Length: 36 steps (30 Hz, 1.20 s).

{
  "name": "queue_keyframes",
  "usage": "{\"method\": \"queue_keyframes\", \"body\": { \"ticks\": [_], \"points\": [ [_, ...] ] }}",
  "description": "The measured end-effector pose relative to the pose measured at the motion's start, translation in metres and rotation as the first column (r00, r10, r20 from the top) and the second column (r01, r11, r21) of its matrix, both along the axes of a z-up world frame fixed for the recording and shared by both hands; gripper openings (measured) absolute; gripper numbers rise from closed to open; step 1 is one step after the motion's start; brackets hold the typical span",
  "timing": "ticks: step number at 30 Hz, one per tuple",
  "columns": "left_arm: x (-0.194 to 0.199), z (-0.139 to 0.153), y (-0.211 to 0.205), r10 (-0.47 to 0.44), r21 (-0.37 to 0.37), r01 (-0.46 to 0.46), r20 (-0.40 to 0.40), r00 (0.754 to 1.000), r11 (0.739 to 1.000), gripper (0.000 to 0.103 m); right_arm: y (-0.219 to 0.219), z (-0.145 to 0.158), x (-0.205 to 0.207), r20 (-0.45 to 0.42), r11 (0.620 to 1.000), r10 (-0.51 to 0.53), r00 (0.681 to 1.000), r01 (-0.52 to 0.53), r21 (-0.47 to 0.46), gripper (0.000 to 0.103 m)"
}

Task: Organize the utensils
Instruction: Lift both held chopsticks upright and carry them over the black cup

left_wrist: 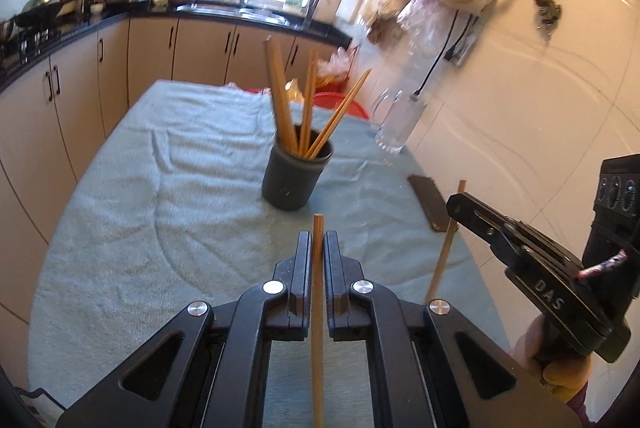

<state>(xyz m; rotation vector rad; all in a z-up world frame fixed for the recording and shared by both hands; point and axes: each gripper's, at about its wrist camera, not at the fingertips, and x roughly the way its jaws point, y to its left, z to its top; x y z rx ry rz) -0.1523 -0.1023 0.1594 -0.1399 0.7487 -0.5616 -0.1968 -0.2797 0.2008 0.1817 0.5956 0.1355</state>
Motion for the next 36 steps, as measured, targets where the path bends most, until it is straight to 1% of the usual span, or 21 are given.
{"method": "queue_keyframes", "body": {
  "ticks": [4,8,13,19,28,33,36],
  "points": [
    [-0.012,0.013,-0.006,-0.011,0.007,0.011,0.045,0.999,1.000,0.005,0.007,0.018,-0.014,0.071,1.000,0.009,0.997,-0.008,-0.012,0.006],
    [-0.018,0.020,-0.009,-0.013,0.019,0.011,0.076,0.997,1.000,0.005,0.010,0.027,-0.014,0.103,1.000,0.014,0.995,-0.013,-0.015,0.006],
    [-0.015,0.026,-0.010,-0.010,0.027,0.007,0.097,0.995,1.000,0.005,0.009,0.032,-0.006,0.105,1.000,0.005,0.994,-0.004,-0.013,0.006],
    [-0.006,0.041,-0.005,0.011,0.025,-0.014,0.140,0.990,1.000,0.005,0.008,0.036,0.002,0.094,1.000,-0.002,0.996,0.005,-0.030,0.006],
    [0.013,0.079,-0.004,0.021,0.011,-0.025,0.225,0.974,1.000,0.005,-0.006,0.048,0.017,0.092,0.999,-0.019,0.996,0.024,-0.047,0.006],
    [0.026,0.103,-0.005,0.007,-0.004,-0.006,0.238,0.971,1.000,0.005,-0.015,0.063,0.032,0.101,0.998,-0.021,0.995,0.027,-0.050,0.006],
    [0.032,0.121,-0.004,0.004,-0.007,-0.002,0.269,0.963,1.000,0.005,-0.020,0.077,0.044,0.115,0.998,-0.022,0.993,0.028,-0.053,0.006]
  ]
}}
